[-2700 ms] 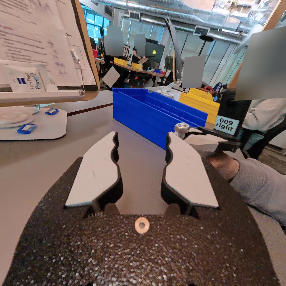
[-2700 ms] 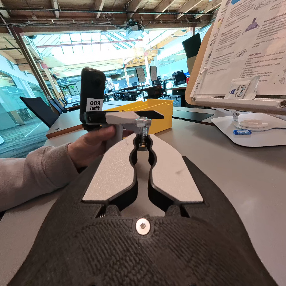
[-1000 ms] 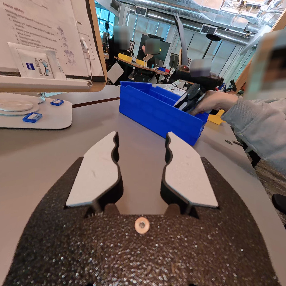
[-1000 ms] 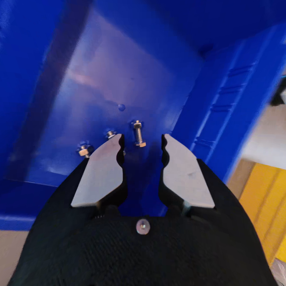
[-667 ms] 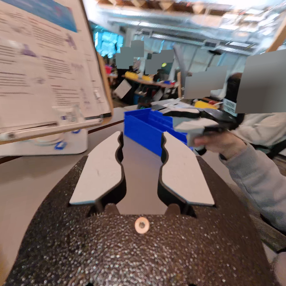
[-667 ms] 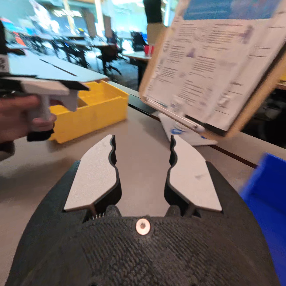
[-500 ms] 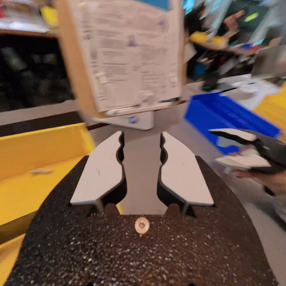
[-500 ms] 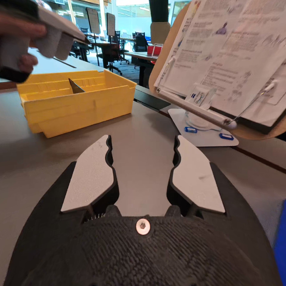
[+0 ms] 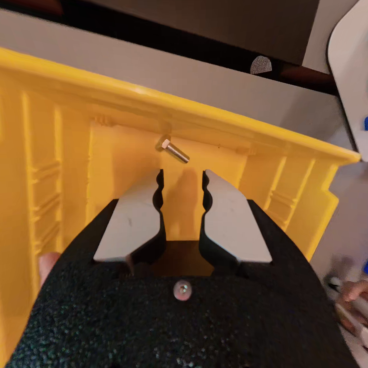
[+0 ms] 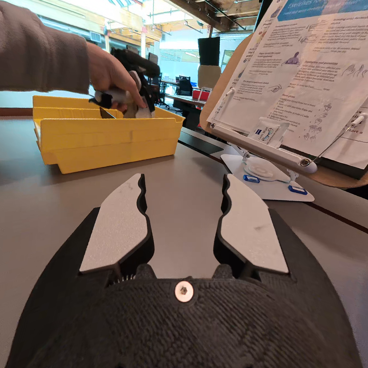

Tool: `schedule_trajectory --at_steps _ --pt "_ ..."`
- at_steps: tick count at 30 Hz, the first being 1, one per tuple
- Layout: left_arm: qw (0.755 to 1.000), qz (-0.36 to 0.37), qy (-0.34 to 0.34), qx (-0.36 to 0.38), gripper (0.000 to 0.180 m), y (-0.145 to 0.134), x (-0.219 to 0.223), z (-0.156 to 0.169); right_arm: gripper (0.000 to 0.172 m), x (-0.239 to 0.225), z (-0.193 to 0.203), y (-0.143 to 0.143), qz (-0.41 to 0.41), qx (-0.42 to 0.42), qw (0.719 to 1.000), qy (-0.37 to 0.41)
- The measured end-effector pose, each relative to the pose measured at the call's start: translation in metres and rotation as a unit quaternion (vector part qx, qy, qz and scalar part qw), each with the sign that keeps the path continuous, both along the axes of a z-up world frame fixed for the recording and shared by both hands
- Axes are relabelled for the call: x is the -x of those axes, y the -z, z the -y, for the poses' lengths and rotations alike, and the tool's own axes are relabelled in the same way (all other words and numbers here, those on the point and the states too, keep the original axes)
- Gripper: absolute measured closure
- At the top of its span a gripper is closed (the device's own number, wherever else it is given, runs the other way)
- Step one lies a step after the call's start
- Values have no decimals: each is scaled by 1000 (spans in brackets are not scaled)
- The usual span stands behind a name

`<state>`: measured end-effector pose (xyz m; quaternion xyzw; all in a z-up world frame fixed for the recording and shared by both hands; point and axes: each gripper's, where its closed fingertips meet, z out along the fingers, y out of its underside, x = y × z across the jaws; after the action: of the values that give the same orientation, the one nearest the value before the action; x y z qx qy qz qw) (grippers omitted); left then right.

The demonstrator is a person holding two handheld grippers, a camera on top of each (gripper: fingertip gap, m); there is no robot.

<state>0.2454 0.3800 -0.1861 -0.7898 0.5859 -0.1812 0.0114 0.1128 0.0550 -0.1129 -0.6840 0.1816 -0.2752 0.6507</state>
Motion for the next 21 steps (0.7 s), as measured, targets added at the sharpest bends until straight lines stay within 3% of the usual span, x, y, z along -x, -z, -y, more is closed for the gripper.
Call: schedule_trajectory --at_steps 3,6,12,21 --pt "998 -23 -46 34 157 15 -1 6 98 -2 3 -1 -12 -14 1000 -2" --pt "995 -51 -71 53 157 28 0 12 98 -2 5 -2 -16 -23 1000 -4" --pt "992 -51 -113 28 165 32 -7 5 99 2 1 0 -6 -8 1000 -12" --pt "981 -18 -174 85 170 31 -16 6 100 11 -9 6 18 33 999 -26"
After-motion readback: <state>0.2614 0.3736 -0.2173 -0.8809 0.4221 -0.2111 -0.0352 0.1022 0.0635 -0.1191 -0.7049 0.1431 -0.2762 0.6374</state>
